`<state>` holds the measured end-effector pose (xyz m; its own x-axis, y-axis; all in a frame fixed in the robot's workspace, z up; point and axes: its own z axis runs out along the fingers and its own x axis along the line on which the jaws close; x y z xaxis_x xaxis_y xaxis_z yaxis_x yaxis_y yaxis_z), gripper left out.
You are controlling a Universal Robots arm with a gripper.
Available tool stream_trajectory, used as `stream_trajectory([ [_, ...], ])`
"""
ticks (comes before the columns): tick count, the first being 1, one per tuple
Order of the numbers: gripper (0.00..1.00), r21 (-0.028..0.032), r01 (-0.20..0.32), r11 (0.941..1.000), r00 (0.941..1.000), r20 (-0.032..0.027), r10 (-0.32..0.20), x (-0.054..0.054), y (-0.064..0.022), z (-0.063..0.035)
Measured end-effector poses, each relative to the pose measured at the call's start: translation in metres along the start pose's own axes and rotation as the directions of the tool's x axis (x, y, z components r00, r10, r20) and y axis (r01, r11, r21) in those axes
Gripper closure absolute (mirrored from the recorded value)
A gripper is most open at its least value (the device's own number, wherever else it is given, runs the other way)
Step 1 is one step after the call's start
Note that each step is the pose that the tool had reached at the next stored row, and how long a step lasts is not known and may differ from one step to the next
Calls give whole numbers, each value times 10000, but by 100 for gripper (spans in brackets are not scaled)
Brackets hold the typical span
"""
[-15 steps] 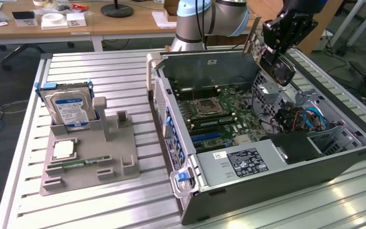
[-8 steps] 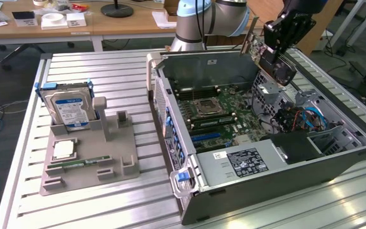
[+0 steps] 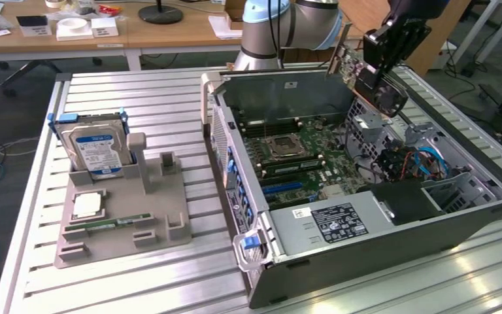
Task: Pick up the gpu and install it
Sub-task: 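Insert the gpu into the slot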
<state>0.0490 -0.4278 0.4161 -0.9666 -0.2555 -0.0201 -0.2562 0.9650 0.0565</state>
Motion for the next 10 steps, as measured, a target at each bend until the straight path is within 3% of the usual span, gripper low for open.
stream_trajectory([
  [10,73,-16,801,9968,9968,-39,-801,0,0,0],
])
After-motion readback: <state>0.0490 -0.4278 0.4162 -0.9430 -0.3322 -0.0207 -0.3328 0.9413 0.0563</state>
